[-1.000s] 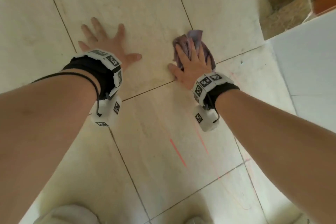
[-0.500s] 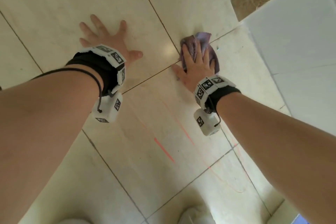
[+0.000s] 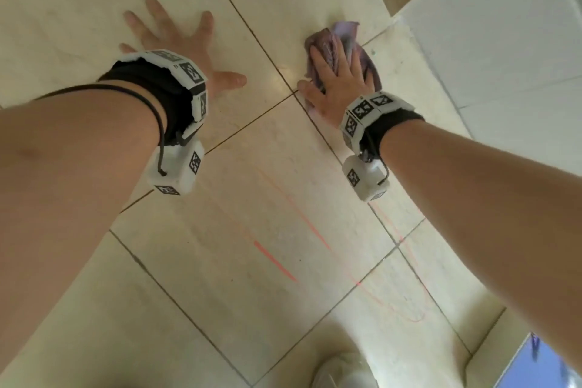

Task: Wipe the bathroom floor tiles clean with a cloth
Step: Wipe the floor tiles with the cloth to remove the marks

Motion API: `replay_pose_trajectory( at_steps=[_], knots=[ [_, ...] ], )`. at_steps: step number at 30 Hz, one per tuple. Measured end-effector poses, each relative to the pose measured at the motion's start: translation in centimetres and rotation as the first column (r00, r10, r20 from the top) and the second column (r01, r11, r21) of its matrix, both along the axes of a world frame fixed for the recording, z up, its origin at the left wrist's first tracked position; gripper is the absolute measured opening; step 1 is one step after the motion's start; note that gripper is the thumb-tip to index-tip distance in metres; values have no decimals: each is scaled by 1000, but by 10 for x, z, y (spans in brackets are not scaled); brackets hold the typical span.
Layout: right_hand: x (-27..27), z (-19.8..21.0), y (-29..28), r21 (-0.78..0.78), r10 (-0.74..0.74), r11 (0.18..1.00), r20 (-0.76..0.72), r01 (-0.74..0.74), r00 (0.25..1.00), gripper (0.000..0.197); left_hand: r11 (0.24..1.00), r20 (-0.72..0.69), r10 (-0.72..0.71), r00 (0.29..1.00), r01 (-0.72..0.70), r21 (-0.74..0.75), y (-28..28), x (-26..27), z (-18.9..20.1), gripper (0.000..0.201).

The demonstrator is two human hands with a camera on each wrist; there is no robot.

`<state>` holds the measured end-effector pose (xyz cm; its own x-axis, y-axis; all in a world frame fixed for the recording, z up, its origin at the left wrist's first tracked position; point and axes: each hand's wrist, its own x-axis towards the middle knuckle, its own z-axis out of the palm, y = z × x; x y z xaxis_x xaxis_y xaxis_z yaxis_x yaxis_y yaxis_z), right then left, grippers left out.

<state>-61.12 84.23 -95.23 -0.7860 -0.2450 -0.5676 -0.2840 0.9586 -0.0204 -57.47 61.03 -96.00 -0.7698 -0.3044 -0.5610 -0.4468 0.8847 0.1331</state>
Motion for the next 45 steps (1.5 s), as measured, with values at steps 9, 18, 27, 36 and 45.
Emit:
replay_pose_trajectory(
  at_steps=[9, 18, 27, 36, 45],
  knots=[
    [92, 2, -28, -54, 111, 993, 83, -107, 990, 74, 1000, 37, -3, 999, 3, -17, 0, -1, 3, 109],
    [47, -6, -45, -71, -1, 997, 20, 2, 1000, 73, 999, 37, -38, 999, 39, -25, 0, 1, 1, 107],
    [106, 3, -29, -42, 324, 946, 89, -322, 942, 68, 994, 51, -102, 993, 100, 40, -36, 30, 16, 88],
    [98, -7, -112, -66, 319, 946, 39, -316, 947, 75, 998, 99, 61, 993, -62, 13, -86, 109, 15, 85],
    [158, 5, -78, -15, 672, 732, 182, -681, 718, 69, 977, 146, 208, 967, -213, 24, -93, 184, 15, 82]
  ],
)
